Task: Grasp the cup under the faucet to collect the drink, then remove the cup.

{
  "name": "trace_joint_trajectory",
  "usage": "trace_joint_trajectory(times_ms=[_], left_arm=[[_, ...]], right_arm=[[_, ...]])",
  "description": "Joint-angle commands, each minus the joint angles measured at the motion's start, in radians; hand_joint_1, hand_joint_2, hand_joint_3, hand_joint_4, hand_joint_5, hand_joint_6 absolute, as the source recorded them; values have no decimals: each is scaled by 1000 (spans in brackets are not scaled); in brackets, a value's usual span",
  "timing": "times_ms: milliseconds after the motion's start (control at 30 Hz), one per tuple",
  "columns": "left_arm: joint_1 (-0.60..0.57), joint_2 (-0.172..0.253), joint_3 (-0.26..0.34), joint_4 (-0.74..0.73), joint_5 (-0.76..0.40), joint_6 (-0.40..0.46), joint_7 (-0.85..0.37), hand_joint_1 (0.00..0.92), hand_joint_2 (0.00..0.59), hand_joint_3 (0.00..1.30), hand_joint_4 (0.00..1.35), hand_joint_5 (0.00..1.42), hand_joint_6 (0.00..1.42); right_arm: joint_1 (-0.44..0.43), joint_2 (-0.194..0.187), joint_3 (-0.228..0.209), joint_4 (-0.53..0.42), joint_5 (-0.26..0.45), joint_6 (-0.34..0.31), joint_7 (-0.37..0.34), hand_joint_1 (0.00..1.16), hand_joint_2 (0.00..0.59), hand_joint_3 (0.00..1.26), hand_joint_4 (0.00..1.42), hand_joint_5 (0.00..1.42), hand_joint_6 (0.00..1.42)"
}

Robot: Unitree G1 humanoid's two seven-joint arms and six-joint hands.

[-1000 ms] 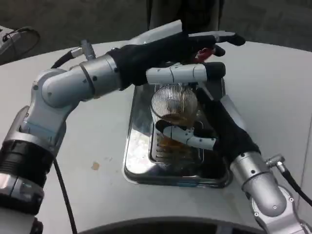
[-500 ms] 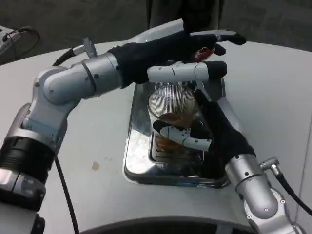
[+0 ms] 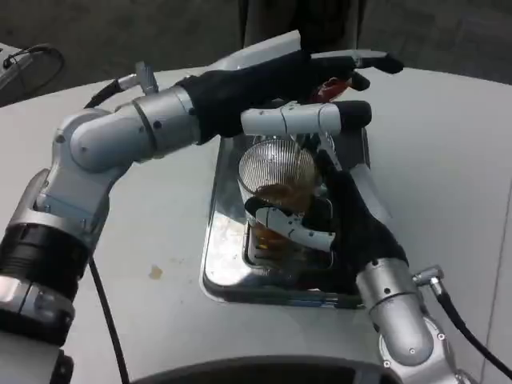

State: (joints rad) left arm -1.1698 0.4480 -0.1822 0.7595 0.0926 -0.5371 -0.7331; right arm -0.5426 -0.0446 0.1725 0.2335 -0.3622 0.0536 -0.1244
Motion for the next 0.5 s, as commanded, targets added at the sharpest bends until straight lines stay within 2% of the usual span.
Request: trace_joint_trajectory(times_ms=[33,267,500], left_arm=[[26,18,-17,17,42,22,-6,0,53,146,45,130,128],[27,27,-12,20,43,20,-1,0,53,146,47,132,128],[36,32,-6,17,38,15,2,0,49,148,54,132,128]], right_arm=[[34,27,10,-25,-13,18,-31,696,226,0,64,83,33],[33,56,25,-14,-32,25,-78,693,226,99,132,130,54],[48,82,20,9,-30,15,-129,694,248,226,219,208,91]])
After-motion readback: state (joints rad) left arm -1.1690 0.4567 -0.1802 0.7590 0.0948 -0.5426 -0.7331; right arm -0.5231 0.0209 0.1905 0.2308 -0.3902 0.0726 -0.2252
